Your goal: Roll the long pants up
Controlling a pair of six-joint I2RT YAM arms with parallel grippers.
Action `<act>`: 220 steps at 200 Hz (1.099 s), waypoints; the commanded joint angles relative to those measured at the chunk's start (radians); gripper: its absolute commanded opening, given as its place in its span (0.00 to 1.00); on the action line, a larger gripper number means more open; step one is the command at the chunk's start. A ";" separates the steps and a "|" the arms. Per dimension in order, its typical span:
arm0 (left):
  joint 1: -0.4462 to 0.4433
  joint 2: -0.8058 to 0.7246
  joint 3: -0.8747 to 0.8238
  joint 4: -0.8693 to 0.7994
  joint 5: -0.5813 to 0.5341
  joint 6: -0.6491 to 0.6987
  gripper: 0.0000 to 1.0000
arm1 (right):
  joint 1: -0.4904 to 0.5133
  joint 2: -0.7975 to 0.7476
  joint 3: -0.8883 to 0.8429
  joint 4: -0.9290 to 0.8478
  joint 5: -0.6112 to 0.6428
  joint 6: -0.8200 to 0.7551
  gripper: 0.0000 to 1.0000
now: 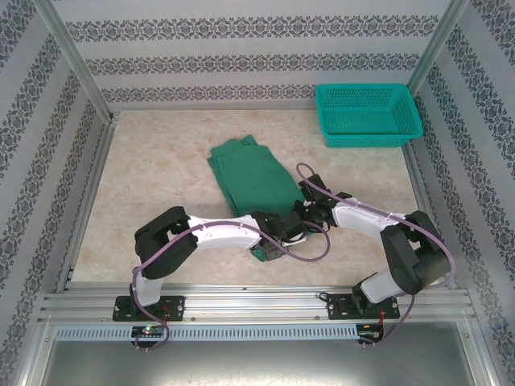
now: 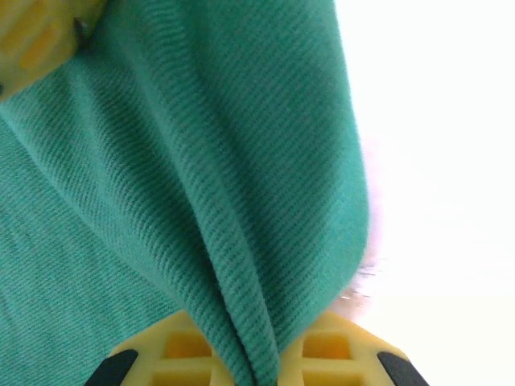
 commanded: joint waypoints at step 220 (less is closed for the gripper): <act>0.519 0.156 0.112 -0.194 0.934 -0.359 0.00 | -0.014 -0.280 0.117 -0.230 -0.088 -0.083 0.09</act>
